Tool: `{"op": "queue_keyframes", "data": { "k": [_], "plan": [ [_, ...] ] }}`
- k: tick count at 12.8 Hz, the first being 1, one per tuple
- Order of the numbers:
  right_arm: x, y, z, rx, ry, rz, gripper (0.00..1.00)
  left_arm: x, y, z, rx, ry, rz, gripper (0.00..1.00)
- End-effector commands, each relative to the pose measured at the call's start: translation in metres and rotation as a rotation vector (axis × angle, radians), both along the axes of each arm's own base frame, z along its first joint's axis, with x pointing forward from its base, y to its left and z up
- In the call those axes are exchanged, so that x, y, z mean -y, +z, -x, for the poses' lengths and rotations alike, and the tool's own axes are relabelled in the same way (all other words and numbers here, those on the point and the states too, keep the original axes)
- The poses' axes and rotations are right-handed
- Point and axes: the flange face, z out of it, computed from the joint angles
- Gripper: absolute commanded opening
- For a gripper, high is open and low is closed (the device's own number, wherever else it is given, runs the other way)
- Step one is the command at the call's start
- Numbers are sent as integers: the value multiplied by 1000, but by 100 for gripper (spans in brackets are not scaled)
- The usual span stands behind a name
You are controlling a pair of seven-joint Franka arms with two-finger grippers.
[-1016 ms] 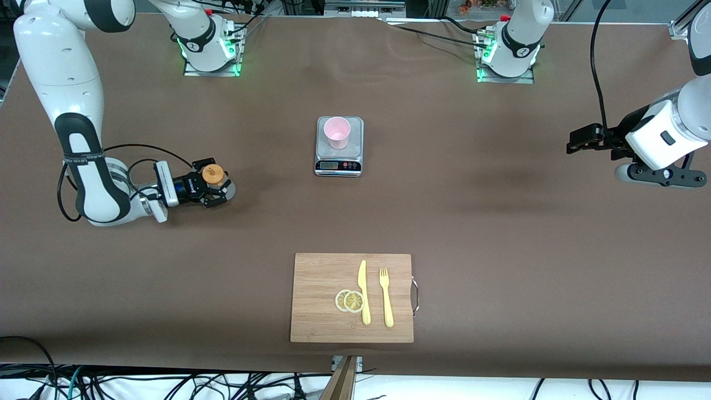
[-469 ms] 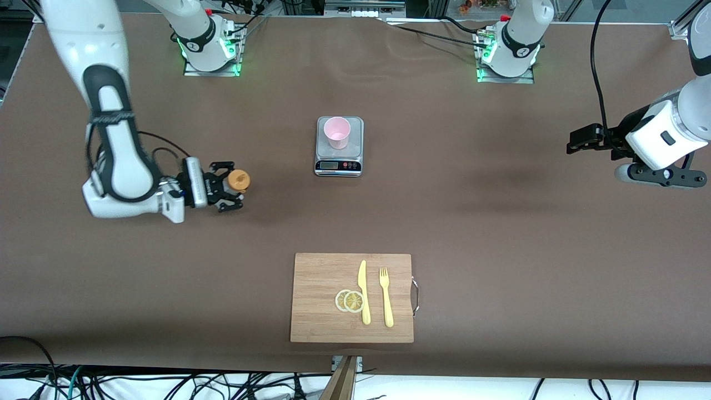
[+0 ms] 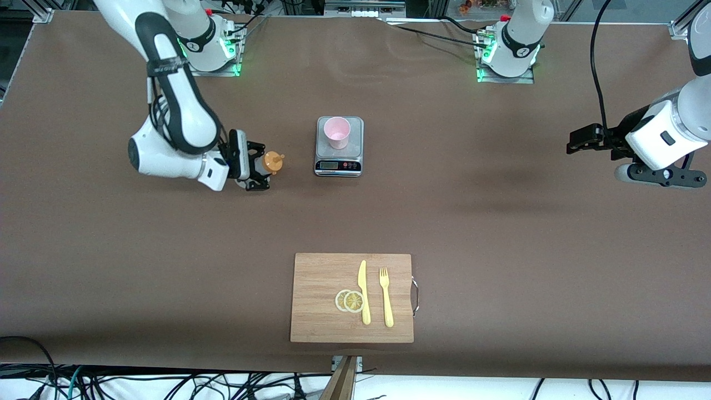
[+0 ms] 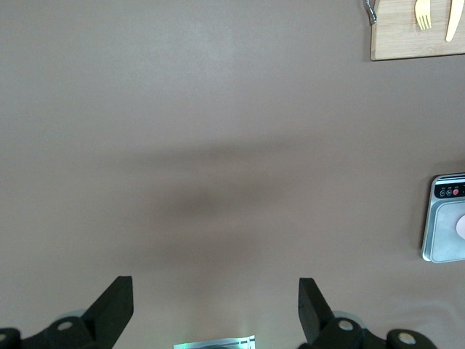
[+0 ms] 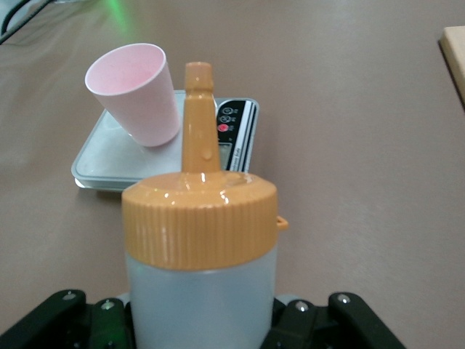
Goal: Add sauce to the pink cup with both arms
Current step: 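Lift the squeeze bottle with the right gripper toward the pink cup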
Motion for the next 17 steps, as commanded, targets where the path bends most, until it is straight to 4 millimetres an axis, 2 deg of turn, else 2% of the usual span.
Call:
{"op": "queue_keyframes", "data": {
  "k": [1,3,6,8,10,13,15,17],
  "plan": [
    [-14,27,31,18,-30,52,12,-1,5,-4,4,-19,-6,100],
    [-38,37,49,10,-55,97,12,-1,5,-4,4,-19,-6,100],
    [-82,34,84,44,-95,172,12,-1,5,-4,4,-19,-6,100],
    [-97,26,104,62,-104,210,12,-1,5,-4,4,-19,-6,100],
    [-101,20,119,83,-101,234,10,-1,5,-4,4,-19,-6,100],
    [-107,17,129,92,-83,246,11,-1,5,-4,4,-19,-6,100],
    [-109,21,130,116,-41,254,11,-1,5,-4,4,-19,-6,100],
    [-103,25,121,140,0,273,12,-1,5,-4,4,-19,-6,100]
  ]
}}
